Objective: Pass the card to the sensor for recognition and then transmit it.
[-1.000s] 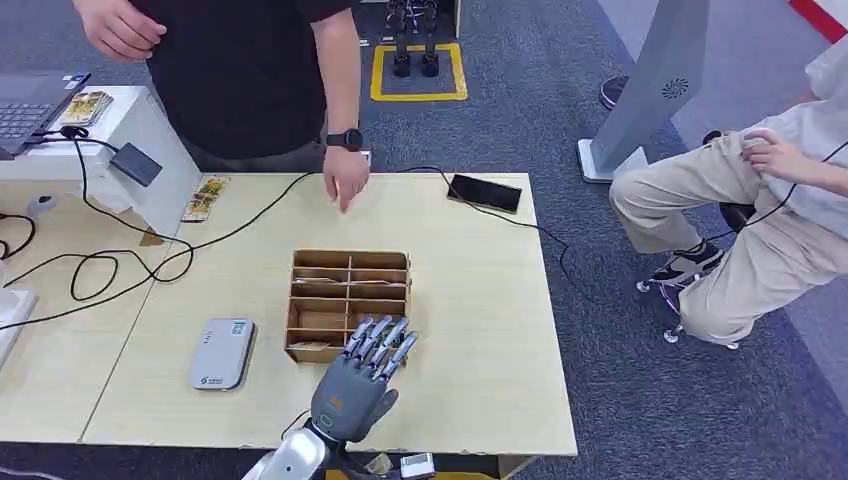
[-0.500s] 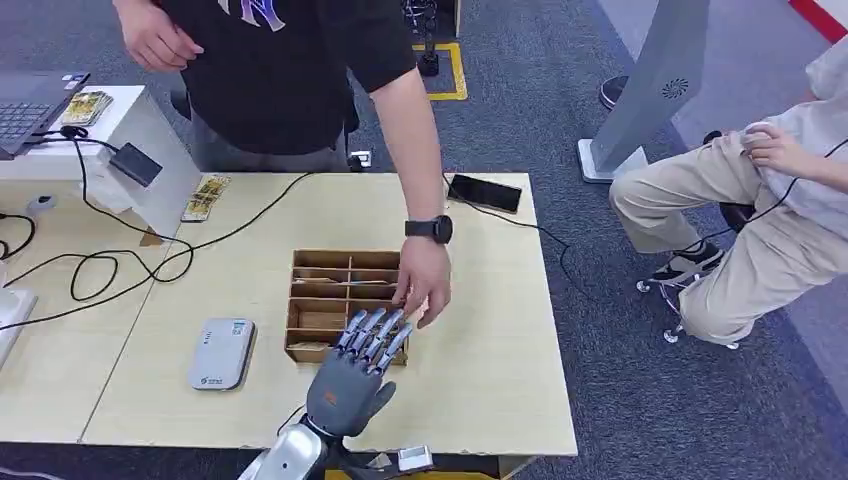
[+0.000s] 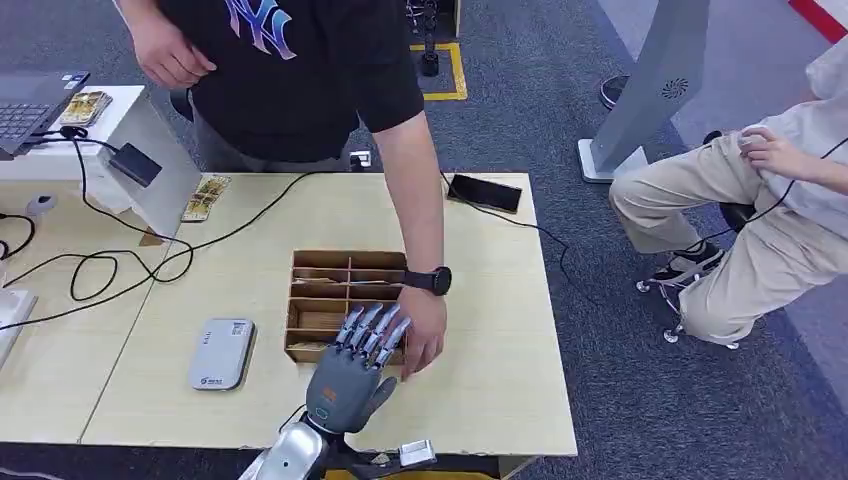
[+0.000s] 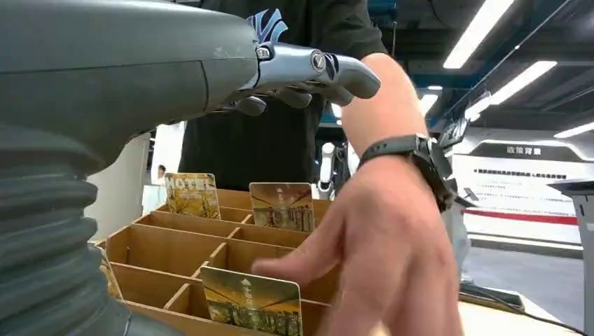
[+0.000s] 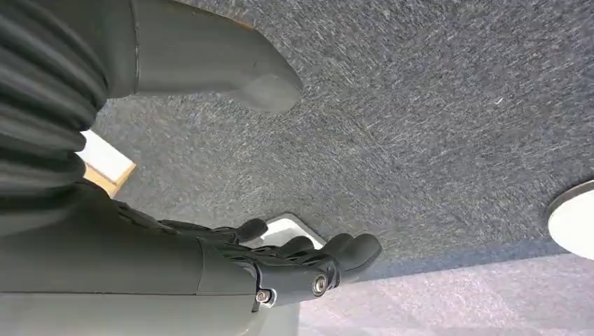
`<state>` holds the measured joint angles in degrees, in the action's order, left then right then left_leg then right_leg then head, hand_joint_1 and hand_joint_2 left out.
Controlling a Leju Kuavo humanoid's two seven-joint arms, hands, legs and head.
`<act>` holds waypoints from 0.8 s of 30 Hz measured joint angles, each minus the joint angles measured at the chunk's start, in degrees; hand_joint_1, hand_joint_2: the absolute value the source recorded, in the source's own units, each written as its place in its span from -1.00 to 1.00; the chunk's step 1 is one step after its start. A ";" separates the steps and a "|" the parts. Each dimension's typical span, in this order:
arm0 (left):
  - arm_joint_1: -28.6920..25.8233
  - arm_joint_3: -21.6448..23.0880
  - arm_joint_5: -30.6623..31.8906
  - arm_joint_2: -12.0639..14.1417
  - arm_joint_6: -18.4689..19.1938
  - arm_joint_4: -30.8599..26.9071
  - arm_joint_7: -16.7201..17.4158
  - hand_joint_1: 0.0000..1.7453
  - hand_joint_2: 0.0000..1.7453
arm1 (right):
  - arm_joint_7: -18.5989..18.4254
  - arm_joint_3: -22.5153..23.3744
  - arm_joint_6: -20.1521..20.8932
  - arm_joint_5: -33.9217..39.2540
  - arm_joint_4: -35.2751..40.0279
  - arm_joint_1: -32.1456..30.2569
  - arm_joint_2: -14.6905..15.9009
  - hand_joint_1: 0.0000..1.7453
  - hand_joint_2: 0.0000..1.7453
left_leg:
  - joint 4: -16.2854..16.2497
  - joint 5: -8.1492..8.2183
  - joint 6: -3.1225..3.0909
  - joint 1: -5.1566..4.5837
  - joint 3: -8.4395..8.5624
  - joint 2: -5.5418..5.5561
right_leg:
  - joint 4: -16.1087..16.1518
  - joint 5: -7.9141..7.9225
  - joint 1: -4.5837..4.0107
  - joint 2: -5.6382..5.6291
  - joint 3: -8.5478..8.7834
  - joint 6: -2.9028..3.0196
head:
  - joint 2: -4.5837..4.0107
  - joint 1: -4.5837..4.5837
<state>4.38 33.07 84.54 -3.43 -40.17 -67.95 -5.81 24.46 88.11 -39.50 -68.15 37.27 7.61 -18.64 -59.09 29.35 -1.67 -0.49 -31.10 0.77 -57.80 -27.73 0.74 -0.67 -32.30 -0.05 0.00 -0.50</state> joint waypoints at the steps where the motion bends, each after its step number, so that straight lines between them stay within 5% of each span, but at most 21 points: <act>1: 0.00 0.00 0.00 0.00 0.00 0.00 0.06 -1.00 1.00 | 0.00 0.00 0.00 0.00 0.00 0.00 0.00 -1.00 1.00 | 0.00 0.00 0.00 0.00 0.00 0.00 | 0.00 0.00 0.00 0.00 0.00 0.00 | 0.00 0.00; 24: 0.03 0.00 0.15 -0.15 0.00 0.55 2.27 -1.00 1.00 | 0.00 0.00 0.00 -0.31 0.00 0.00 0.00 -1.00 1.00 | 0.00 0.00 0.00 0.00 0.01 0.00 | 0.00 0.00 0.00 0.00 0.00 0.00 | 0.00 0.00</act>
<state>4.41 33.07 84.70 -3.58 -40.17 -67.41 -3.54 24.46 88.11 -39.50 -68.46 37.27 7.61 -18.64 -59.09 29.35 -1.67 -0.49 -31.09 0.77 -57.80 -27.73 0.74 -0.68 -32.30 -0.05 0.00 -0.50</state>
